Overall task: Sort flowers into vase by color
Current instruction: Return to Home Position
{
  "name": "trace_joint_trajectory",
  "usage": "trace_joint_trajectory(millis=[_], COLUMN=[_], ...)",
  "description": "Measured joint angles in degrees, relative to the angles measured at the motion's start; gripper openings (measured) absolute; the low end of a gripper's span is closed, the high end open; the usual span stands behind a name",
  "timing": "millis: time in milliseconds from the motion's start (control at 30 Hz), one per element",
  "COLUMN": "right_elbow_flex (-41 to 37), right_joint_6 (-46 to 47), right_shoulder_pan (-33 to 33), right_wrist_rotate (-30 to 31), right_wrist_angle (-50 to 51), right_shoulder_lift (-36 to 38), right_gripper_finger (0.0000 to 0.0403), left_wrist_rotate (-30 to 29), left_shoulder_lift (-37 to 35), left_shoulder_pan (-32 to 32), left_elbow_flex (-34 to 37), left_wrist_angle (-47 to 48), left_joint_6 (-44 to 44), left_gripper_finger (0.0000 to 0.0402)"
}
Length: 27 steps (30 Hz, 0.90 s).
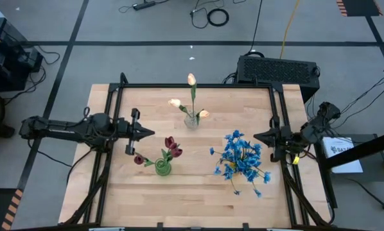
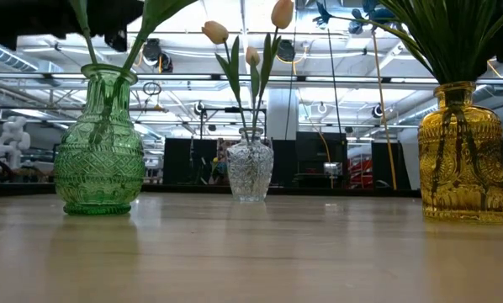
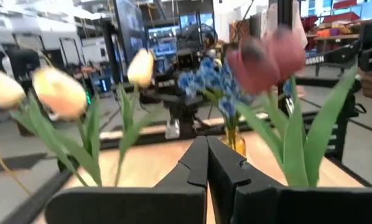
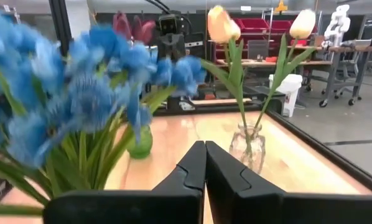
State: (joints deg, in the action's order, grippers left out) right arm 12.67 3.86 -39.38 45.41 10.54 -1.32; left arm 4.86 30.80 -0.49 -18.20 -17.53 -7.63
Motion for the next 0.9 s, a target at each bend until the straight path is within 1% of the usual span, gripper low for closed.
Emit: trace_joint_trajectory(millis=[133,333,433,533,667,800,900], right_elbow_flex=[-2.78,-8.47,-11.63,-11.89,-11.88,-11.88,-11.85], right_joint_6=[0.02,0.31,0.12,0.12,-0.06,0.15,-0.39], right_shoulder_pan=[0.00,0.00,0.02,0.24,2.58,6.77,9.66], right_wrist_rotate=[-0.03,-0.59,-0.64,-2.38,-2.63,-8.15,-10.82], right_wrist_angle=[-1.40,-8.17,-13.99,-15.05,-14.94,-14.94,-14.95], right_shoulder_lift=[-0.02,0.00,-0.12,-0.44,-0.44,-0.44,-0.44], right_gripper_finger=[0.0000,0.0000,0.0000,0.0000,0.0000,0.0000,0.0000], left_wrist_rotate=[0.00,0.00,0.00,-0.02,-0.02,-0.02,0.44], left_shoulder_lift=[-0.04,-0.02,0.00,0.01,0.01,0.05,0.05], left_shoulder_pan=[0.00,0.00,0.00,0.00,0.00,0.00,0.00], left_elbow_flex=[4.53,8.87,10.26,11.40,12.04,12.11,12.11], left_wrist_angle=[-5.61,-11.22,-13.21,-15.18,-15.04,-14.53,-14.70], left_joint_6=[1.46,2.75,2.91,4.03,4.37,4.37,4.39], left_gripper_finger=[0.0002,0.0002,0.0002,0.0002,0.0002,0.0002,0.0002])
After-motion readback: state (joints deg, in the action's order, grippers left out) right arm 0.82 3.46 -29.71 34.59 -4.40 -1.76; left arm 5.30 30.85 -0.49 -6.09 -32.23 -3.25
